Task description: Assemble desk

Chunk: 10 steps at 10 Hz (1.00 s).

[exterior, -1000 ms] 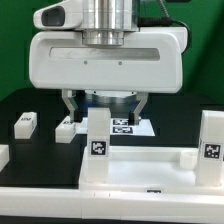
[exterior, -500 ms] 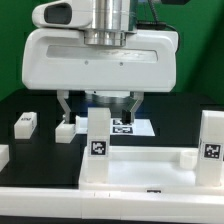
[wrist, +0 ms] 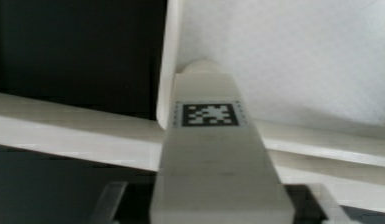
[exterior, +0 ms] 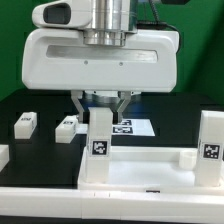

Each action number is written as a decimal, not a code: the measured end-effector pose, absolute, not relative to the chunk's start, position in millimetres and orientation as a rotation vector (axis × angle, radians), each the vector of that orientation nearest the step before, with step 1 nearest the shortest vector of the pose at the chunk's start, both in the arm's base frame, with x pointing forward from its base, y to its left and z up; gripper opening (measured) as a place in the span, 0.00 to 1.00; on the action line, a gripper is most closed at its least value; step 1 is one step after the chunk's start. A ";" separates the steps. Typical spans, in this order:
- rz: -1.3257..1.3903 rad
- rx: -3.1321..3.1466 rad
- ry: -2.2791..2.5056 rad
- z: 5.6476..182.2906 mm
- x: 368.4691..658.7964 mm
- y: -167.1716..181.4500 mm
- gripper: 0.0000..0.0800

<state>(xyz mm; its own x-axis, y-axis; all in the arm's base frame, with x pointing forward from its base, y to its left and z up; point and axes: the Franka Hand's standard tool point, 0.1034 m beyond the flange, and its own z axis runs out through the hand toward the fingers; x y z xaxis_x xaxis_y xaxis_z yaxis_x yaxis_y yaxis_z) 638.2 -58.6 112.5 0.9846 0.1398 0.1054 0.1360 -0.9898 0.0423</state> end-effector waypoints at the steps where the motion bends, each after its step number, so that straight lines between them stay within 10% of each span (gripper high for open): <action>1: 0.169 3.100 0.160 112.5 638.2 -58.7 0.36; 10: 0.204 2.899 -1.319 111.8 637.4 -62.0 0.36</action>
Offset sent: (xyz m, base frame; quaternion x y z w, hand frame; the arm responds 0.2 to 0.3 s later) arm -0.0144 0.0007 -0.0027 0.0304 -0.0035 0.3266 0.9447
